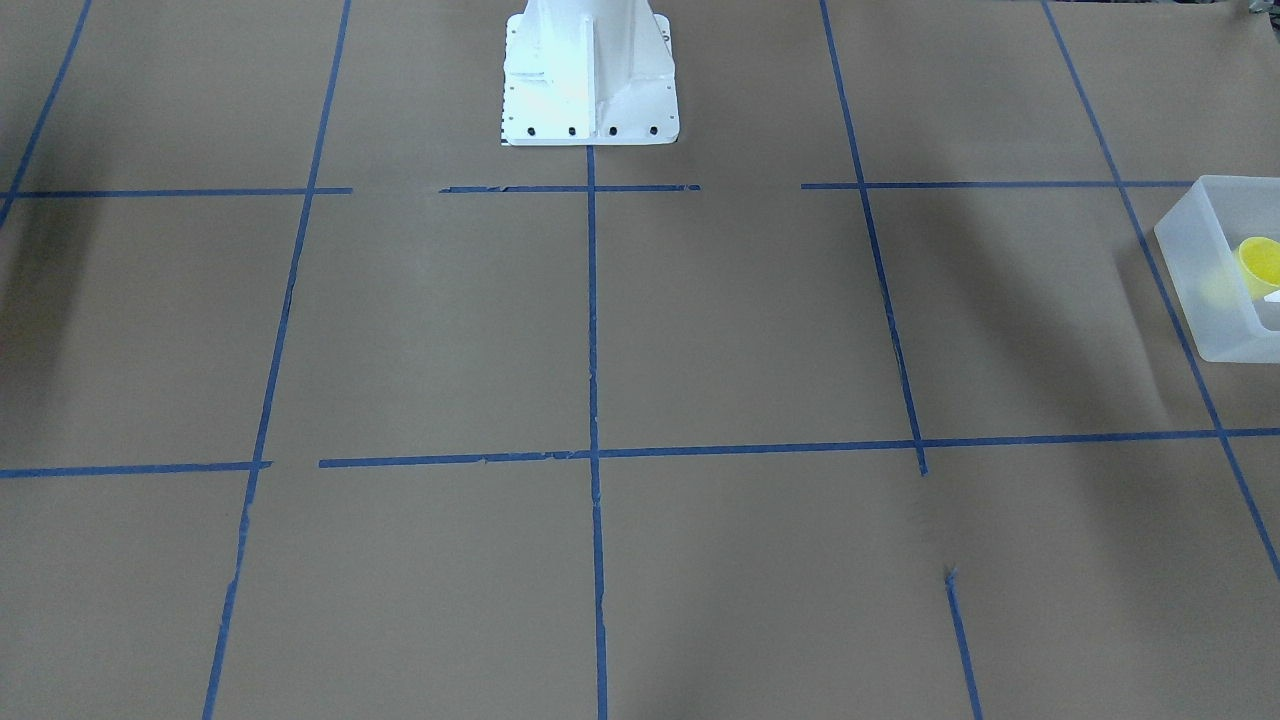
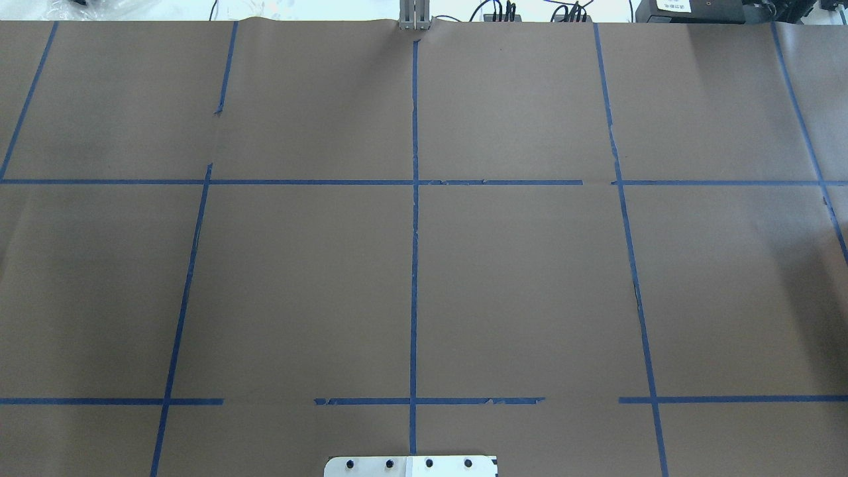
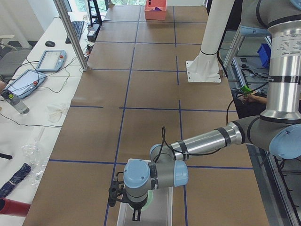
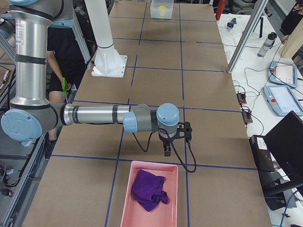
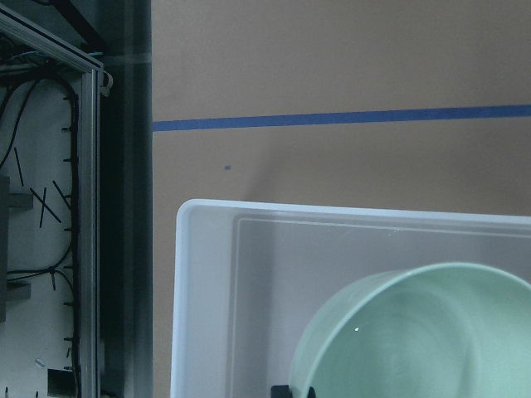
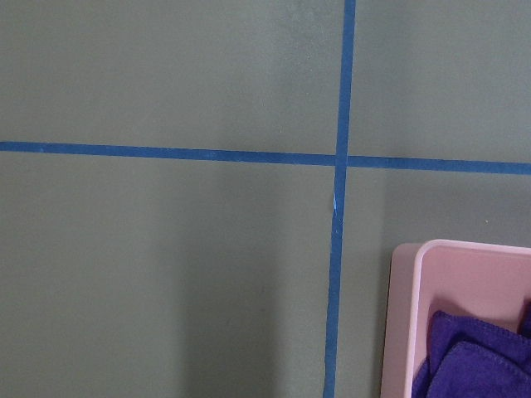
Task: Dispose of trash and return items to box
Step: 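Lower the green bowl into the clear bin and release it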
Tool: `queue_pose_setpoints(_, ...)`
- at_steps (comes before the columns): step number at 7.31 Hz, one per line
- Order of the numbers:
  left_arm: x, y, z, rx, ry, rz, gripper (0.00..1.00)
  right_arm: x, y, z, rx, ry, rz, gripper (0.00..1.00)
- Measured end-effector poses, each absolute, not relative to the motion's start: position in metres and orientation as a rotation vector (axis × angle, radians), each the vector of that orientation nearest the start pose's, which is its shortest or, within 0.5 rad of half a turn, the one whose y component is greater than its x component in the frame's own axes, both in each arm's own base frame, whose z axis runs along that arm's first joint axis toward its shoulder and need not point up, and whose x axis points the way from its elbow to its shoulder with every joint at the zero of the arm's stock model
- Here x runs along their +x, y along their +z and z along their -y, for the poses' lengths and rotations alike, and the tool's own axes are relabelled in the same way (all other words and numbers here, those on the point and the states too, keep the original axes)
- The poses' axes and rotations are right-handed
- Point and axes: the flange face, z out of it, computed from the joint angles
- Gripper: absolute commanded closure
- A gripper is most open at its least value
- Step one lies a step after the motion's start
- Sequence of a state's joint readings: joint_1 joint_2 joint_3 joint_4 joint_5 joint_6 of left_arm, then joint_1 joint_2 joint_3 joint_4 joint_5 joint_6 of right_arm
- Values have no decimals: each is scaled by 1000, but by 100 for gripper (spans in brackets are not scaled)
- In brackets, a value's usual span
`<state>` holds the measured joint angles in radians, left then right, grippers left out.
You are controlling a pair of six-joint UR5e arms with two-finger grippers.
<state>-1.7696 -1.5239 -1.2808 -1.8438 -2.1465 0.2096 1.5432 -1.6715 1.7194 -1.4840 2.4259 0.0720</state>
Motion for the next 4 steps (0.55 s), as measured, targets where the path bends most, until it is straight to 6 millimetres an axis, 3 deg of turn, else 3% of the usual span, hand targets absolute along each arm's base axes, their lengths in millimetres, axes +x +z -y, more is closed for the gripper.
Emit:
queue_pose_setpoints(1, -163, 820, 410, 65, -6, -572, 76, 46, 617, 458, 85, -16, 859, 0)
queue_pose_setpoints(2, -162, 826, 404, 70, -6, -570, 31, 46, 617, 459, 86, -17, 859, 0)
queue_pose_setpoints(3, -162, 827, 401, 74, -6, -570, 0, 46, 616, 459, 88, -17, 859, 0)
queue_pose_setpoints(4, -161, 827, 400, 77, -5, -570, 0, 46, 615, 458, 90, -18, 859, 0)
